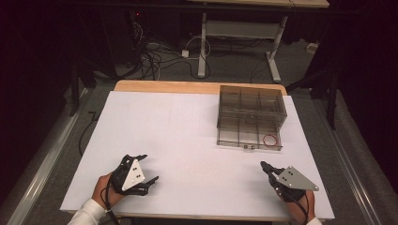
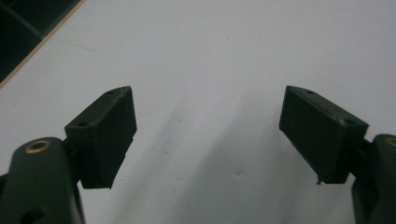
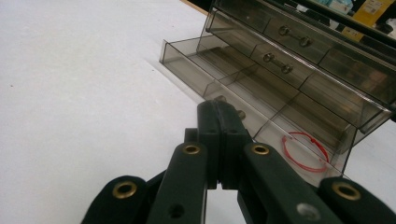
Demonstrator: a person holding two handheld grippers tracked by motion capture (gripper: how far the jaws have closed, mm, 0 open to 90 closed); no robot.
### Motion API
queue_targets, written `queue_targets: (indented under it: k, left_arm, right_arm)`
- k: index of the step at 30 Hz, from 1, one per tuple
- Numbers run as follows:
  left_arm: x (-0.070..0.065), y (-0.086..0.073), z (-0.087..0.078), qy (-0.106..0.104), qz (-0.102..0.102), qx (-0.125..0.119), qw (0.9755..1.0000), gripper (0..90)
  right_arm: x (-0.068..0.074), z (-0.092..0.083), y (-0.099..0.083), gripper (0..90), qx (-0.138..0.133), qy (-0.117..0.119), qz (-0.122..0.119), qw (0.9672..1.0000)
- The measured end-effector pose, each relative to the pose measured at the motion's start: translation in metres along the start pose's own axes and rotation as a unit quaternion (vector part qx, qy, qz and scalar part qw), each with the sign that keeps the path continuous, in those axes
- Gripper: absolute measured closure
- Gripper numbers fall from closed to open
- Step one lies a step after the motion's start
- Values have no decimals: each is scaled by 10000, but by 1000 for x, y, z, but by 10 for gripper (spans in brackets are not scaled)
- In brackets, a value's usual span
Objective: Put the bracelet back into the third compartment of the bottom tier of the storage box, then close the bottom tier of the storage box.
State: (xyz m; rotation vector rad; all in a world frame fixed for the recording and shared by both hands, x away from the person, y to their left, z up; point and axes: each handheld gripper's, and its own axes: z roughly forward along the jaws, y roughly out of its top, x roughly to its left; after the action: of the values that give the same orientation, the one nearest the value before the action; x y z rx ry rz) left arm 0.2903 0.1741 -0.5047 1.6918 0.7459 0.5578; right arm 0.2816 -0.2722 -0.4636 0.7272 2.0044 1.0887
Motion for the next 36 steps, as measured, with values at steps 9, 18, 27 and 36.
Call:
queue_targets:
  k: [9,18,27,36]
  left_arm:
    - [0,0,-1,11,-11,13,10000,182]
    - [-2,0,1,51,29,36,10000,182]
    - [-3,-1,2,27,74,53,10000,182]
    - [-3,-1,1,48,73,58,9999,182]
  right_arm:
    - [1,7,-2,900,168,22,-56,9998]
    - [3,15,-4,900,551,56,-150,9984]
    - [-6,19,-6,900,779,-79,-128,9968]
    - [-20,34,-2,900,1031,-293,-120,9942]
